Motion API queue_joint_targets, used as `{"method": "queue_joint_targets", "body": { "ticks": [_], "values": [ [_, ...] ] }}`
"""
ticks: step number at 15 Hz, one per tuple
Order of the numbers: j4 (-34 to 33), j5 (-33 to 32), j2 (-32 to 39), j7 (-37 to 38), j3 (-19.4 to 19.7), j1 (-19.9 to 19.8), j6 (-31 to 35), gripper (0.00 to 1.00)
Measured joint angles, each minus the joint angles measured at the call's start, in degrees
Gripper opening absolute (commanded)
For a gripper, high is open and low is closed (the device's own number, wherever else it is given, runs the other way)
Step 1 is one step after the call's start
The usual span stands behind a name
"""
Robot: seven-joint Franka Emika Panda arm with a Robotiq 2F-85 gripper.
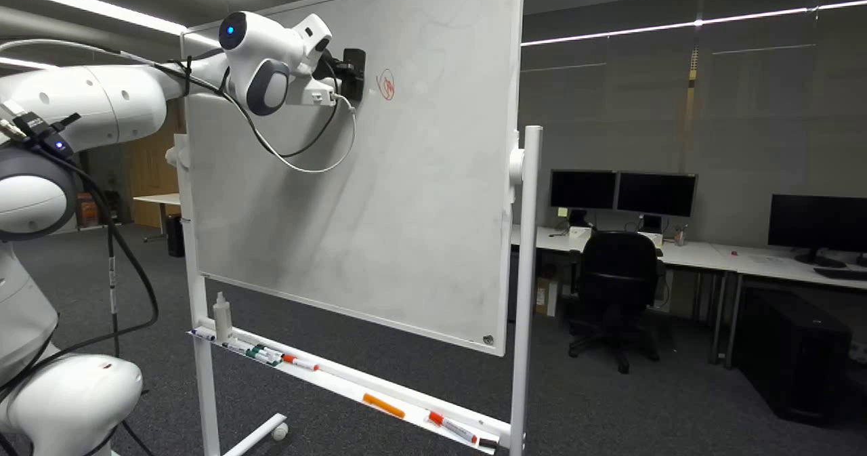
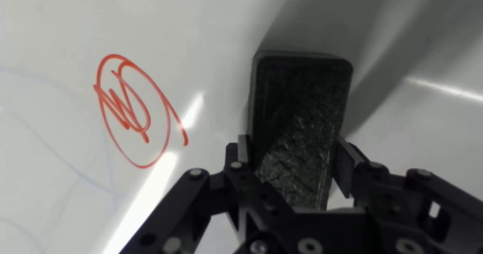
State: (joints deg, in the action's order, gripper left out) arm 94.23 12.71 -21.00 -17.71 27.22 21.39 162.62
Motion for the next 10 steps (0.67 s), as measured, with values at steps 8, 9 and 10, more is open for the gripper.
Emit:
{"method": "queue_joint_targets", "body": {
  "ticks": [8, 9, 10],
  "values": [
    [0.67, 4.21, -1.29, -2.54, 7.22, 4.85, 0.0, 0.31],
    [0.89, 4.3, -1.3, -2.54, 8.5, 4.84, 0.0, 0.31],
    [1.17, 4.31, -1.3, -2.54, 9.83, 4.83, 0.0, 0.31]
  ]
}}
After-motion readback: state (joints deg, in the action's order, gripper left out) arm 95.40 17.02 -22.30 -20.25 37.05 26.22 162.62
